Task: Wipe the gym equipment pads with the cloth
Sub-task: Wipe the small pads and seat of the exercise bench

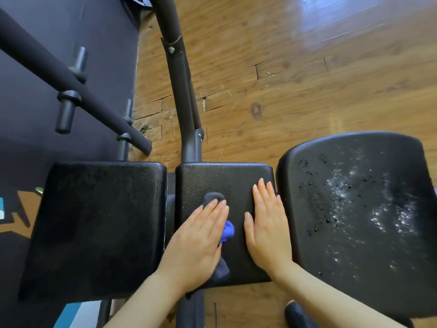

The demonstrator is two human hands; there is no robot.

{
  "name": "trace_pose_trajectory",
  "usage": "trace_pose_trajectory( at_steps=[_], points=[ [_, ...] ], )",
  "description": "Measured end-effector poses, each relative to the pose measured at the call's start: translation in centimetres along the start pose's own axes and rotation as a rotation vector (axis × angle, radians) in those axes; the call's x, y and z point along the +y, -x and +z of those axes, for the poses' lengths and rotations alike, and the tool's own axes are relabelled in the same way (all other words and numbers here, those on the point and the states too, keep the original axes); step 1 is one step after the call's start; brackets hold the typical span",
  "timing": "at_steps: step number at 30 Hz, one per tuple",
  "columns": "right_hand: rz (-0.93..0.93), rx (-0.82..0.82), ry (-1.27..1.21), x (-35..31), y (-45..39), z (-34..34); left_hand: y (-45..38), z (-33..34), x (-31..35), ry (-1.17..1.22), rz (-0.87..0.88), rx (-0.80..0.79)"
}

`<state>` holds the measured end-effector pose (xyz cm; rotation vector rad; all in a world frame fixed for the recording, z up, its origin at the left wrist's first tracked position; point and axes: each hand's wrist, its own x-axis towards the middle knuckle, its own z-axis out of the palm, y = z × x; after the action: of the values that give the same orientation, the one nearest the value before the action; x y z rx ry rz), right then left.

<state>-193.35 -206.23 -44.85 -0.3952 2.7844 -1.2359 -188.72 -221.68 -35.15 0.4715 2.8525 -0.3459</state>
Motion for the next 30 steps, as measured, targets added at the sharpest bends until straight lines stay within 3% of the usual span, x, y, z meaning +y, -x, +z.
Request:
trace_pose_trajectory(
  at_steps=[3, 9, 15, 19, 21, 26, 30],
  points=[
    [-0.002, -0.003, 0.058, 0.2, 0.0, 0.2, -2.7, -0.3, 0.0, -0.008, -0.019, 0.004],
    [0.003, 0.010, 0.093, -0.1, 0.1, 0.3, 3.8, -1.2, -1.2, -0.072, 0.100, -0.009],
    [-0.001, 0.033, 0.090, 0.0, 0.1, 0.6, -2.3, -0.4, -1.2, 0.055, -0.120, 0.108],
    [0.000, 0.041, 0.072, 0.3, 0.2, 0.8, 1.5, 0.4, 0.5, 0.125, 0.135, 0.066],
    [-0.003, 0.045, 0.075, 0.2, 0.2, 0.7, 1.4, 0.2, -0.2, 0.080, 0.176, 0.034],
    [-0.005, 0.056, 0.068, 0.1, 0.2, 0.7, -3.0, 0.2, -1.5, 0.093, -0.099, 0.145],
    [-0.007, 0.049, 0.064, 0.2, 0.2, 0.7, 1.5, 0.6, 1.9, 0.173, 0.058, 0.097]
  ],
)
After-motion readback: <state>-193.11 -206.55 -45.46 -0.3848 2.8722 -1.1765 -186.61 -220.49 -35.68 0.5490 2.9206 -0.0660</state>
